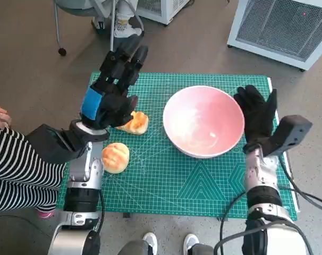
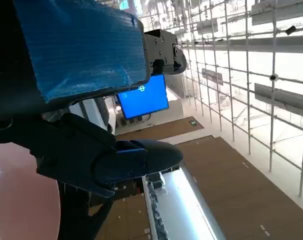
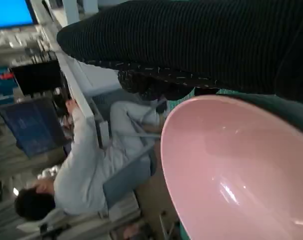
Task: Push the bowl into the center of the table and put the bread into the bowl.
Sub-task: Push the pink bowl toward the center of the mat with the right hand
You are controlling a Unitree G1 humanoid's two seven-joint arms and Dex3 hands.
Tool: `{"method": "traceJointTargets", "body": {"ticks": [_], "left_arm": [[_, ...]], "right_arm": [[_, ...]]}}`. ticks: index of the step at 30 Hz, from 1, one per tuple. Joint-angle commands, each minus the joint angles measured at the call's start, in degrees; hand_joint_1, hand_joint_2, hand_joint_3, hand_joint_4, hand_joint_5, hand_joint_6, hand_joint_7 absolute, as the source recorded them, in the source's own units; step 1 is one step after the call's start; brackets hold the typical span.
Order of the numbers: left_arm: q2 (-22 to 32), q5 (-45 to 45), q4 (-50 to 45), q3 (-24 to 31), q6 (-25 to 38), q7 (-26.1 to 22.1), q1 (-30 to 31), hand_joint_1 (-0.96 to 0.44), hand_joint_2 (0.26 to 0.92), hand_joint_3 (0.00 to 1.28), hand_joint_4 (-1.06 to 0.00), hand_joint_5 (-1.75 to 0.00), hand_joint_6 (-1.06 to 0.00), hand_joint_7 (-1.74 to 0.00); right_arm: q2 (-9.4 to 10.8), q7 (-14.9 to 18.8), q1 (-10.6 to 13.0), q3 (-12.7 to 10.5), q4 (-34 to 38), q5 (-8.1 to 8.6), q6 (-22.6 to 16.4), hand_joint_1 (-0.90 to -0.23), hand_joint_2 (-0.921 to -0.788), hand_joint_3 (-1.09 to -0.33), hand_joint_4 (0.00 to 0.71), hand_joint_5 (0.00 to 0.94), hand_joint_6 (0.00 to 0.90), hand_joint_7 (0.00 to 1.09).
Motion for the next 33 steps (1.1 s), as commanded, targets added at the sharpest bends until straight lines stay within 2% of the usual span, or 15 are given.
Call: {"method": "traceJointTargets", "body": {"ticks": [1, 10, 15, 23, 33], "left_arm": [[0.58, -0.14, -0.05, 0.36, -0.84, 0.04, 1.01, -0.63, 0.921, 0.52, -0.06, -0.01, 0.0, -0.32], [0.86, -0.42, -0.04, 0.45, -0.82, -0.18, 1.23, -0.63, 0.921, 0.51, -0.06, -0.01, 0.0, -0.32], [0.7, -0.41, 0.27, 0.33, -0.65, -0.12, 1.07, -0.63, 0.921, 0.51, -0.06, 0.0, 0.0, -0.31], [0.54, -0.25, -1.05, -0.15, 0.1, 0.23, 1.46, -0.63, 0.921, 0.51, -0.06, 0.0, 0.0, -0.31], [0.29, 0.25, -1.76, -0.83, 1.0, 1.05, 1.02, -0.62, 0.921, 0.51, -0.06, 0.0, 0.0, -0.32]], "right_arm": [[2.02, 0.22, -0.69, 0.23, 1.41, 0.52, 1.21, -0.619, -0.921, -0.88, 0.15, 0.0, 0.132, 0.2], [4.6, 0.39, -1.17, 0.57, 1.9, 0.33, 1.28, -0.619, -0.921, -0.88, 0.143, 0.0, 0.122, 0.18], [5.06, 0.89, -0.77, 0.81, 1.95, 0.23, 1.46, -0.623, -0.921, -0.877, 0.146, 0.002, 0.126, 0.17], [3.24, 0.83, -0.15, 1.92, -0.59, -0.78, 0.17, -0.627, -0.921, -0.877, 0.145, 0.001, 0.13, 0.16], [0.45, -0.86, 2.55, 5.27, -9.96, -4.16, -8.08, -0.647, -0.921, -0.868, 0.145, 0.003, 0.138, 0.15]]}}
